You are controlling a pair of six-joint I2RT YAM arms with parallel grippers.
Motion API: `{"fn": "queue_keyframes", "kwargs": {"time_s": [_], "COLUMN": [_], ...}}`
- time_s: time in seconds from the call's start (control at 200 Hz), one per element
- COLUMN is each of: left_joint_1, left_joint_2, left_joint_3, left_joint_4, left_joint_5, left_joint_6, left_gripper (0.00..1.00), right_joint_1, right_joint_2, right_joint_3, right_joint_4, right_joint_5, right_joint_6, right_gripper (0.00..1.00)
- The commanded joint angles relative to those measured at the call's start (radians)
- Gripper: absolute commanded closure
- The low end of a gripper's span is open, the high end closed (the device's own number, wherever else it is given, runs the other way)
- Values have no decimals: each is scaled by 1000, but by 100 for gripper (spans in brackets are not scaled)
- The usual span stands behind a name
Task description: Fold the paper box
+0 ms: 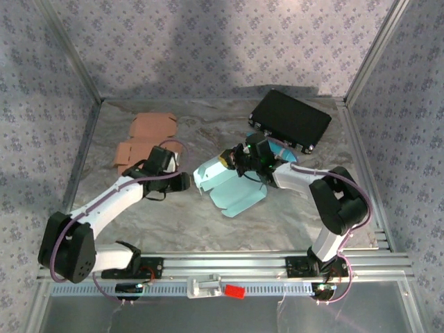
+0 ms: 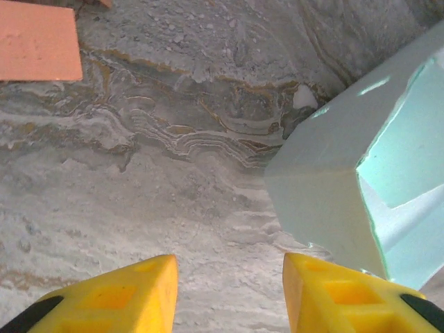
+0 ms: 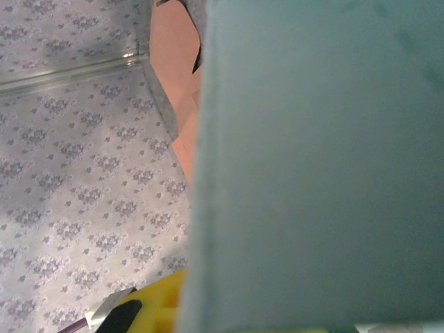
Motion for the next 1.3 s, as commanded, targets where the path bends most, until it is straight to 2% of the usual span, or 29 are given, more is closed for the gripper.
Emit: {"fn": "queue_keyframes", "kwargs": {"time_s": [0.0,0.145,0.385,0.505,0.879,1.294], "left_joint_1": [-7,-17,-55,-87,-141,-221], "left_joint_2": [-19,-39,-83,-90,2,76], "left_joint_3": [-42,-76,-160,-196,-180,-165], "left_joint_4": [93,94,192,272,372,498], "left_joint_5": [-60,-101,-85,-84,-73,-62], "left_joint_6": [98,115,156,196,275,303], "left_gripper": [54,52,51,50,46,49], "right_joint_1": [-8,-30,-78,-89,-88,-83], "right_joint_2": [22,18,13,16,20,8], "right_joint_3": [-15,-63,-119,-123,-126,-143], "right_joint_4": [65,110,125,137,160,206], "right_joint_5": [-74,-147,-219,-230,-240,-241], "right_joint_6": [-32,-41,-73,-72,-58,-33], "right_gripper": [100,100,100,100,100,100]}}
